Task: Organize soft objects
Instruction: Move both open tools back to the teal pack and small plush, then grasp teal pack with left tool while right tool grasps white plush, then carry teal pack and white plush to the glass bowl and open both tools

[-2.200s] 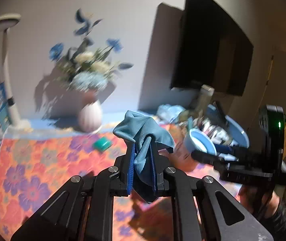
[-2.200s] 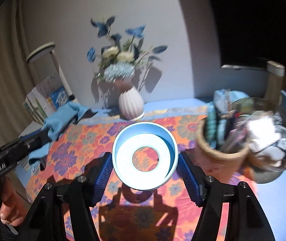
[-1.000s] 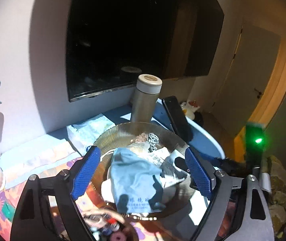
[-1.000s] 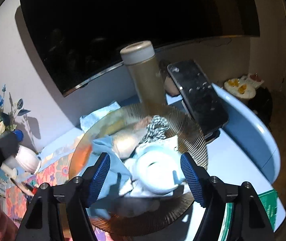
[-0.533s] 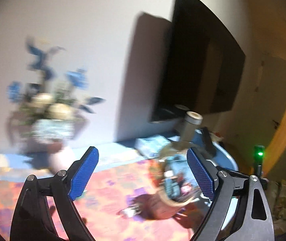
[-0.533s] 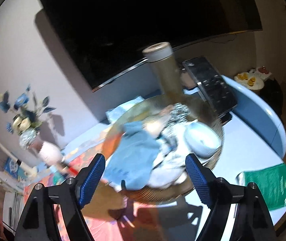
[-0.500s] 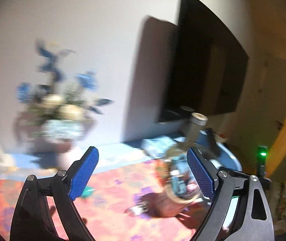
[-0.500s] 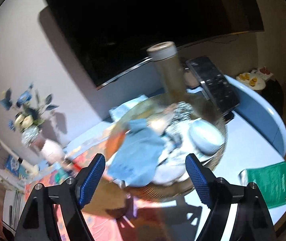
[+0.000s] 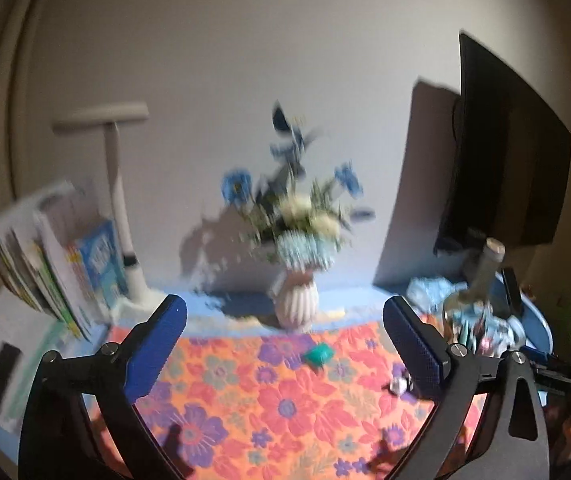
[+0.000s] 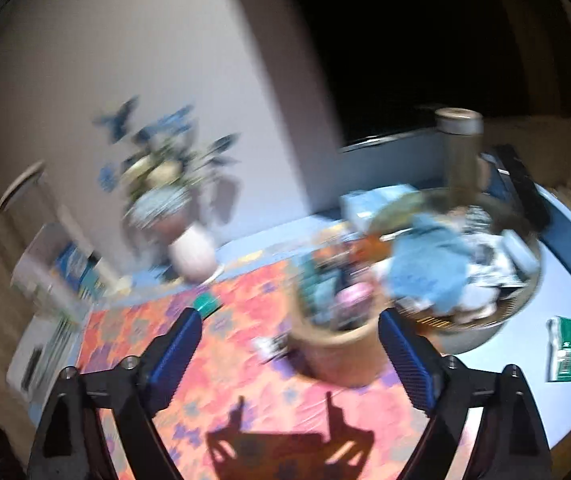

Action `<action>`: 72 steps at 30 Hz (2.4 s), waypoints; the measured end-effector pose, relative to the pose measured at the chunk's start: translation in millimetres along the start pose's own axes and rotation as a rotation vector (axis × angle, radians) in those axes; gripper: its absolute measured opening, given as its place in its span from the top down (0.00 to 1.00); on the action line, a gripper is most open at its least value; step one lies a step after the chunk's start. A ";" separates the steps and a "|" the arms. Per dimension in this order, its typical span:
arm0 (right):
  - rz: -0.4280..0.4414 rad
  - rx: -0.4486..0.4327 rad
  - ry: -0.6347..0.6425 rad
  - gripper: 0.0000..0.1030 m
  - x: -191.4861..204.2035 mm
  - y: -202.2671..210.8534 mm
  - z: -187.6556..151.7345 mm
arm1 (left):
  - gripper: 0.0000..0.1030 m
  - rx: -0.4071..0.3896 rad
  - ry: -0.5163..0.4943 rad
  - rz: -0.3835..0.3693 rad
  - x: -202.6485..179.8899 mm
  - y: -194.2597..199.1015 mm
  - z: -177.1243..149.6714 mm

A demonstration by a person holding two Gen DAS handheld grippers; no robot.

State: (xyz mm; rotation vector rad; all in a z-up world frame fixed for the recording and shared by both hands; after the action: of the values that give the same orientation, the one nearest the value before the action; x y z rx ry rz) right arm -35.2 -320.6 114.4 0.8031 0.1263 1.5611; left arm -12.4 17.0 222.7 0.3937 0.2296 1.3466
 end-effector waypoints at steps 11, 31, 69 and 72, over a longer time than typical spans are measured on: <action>-0.133 0.160 0.147 0.13 32.6 -88.4 -85.3 | 0.04 0.312 0.041 -0.027 -44.1 -150.2 -154.0; -0.291 0.265 -0.053 0.01 -6.9 -173.5 -105.5 | 0.04 0.450 0.014 -0.218 -60.1 -255.2 -165.8; 0.046 0.166 0.020 0.79 35.5 -137.0 -100.6 | 0.53 0.294 -0.018 -0.196 -83.3 -218.5 -146.3; 0.058 0.162 -0.001 0.79 29.9 -119.9 -96.1 | 0.53 0.250 -0.005 -0.216 -91.2 -200.7 -126.7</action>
State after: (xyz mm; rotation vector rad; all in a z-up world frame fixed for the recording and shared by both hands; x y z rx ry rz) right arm 13.4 -235.8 -7.9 0.9412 0.2331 1.6204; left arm 99.9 -88.0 20.1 0.5655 0.4264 1.1075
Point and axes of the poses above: each gripper's, at about its wrist camera, not at the fingertips, and y roughly against the way its jaws point, x to its left, z to its top, the point moved 7 cm from there along -y, roughly the way its jaws point, and after that the axes turned 7 degrees about -y, right-handed, at the moved point
